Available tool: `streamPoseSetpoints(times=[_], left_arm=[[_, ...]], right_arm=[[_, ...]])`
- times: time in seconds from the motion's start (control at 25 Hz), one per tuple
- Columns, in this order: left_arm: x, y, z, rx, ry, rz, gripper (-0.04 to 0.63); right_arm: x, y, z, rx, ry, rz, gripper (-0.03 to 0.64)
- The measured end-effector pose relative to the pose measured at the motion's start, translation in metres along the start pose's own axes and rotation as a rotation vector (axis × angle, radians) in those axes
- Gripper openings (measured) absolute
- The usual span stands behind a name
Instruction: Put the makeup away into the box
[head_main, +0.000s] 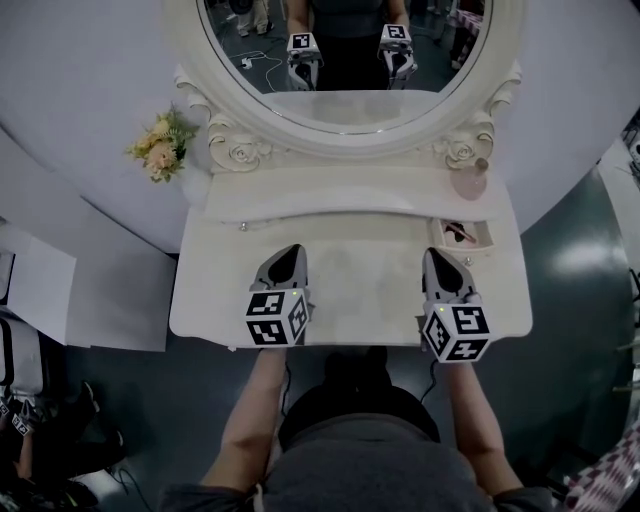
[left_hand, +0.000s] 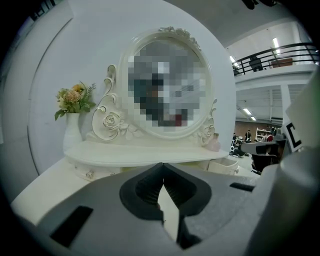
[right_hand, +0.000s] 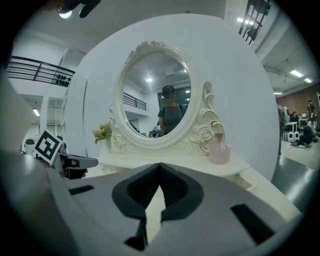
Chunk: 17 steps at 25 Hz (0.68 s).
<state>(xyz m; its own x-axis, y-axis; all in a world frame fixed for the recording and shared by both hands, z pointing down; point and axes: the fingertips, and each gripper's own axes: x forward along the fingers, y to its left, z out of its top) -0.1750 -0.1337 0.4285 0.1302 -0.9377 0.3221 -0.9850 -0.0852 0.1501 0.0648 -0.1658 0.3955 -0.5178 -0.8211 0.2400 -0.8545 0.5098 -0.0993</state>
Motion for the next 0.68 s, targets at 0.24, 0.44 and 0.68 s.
streamPoseSetpoints(times=[0.24, 0.44, 0.68], left_arm=[[0.000, 0.002, 0.002, 0.002, -0.005, 0.004, 0.006], [0.000, 0.004, 0.002, -0.003, -0.006, 0.007, 0.006], [0.005, 0.006, 0.002, -0.006, -0.007, 0.010, 0.006]], right_arm=[[0.003, 0.002, -0.002, 0.007, 0.000, 0.003, 0.003], [0.004, 0.001, -0.005, 0.014, 0.003, 0.002, 0.003], [0.007, -0.001, -0.011, 0.020, 0.013, 0.001, 0.003]])
